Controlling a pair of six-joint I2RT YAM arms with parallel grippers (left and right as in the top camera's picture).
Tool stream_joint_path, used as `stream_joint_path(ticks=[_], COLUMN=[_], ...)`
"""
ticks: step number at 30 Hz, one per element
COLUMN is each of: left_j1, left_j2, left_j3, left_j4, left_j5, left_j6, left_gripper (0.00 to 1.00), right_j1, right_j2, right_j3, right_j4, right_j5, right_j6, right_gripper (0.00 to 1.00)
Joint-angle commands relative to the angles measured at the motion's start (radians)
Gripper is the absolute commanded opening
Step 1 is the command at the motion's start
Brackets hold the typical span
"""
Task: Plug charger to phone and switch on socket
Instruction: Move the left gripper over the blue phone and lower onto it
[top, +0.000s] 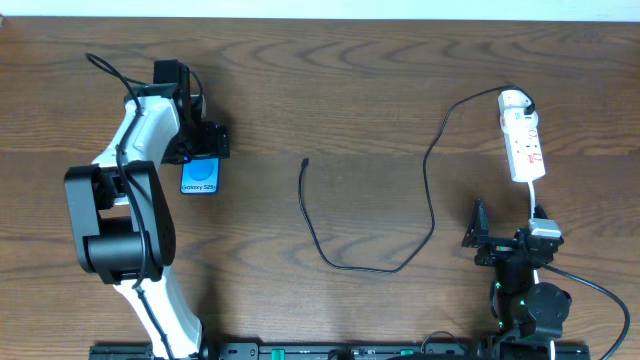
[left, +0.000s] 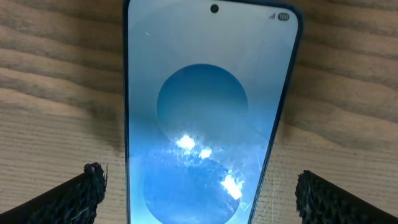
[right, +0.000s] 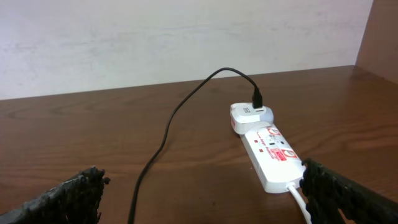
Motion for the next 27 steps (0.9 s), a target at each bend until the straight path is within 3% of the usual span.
stream_joint_path(ticks=[1, 27], left_j1=[-0.008, -0.016], left_j2=[0.032, 0.058], left_j3=[0.014, -0.040], left_j4=[0.002, 0.078], left_j5=[-0.005, -0.009], left_j6=[0.006, -0.008], left_gripper=[0.99, 0.99], right_j1=[0.006, 0.006], right_j2=[-0.006, -0.006], right_j3=[-0.002, -0.002], right_j4=[-0.003, -0.003], right_j5=[0.005, 0.005], right_j6=[0.009, 0.009], right_gripper=[0.99, 0.99])
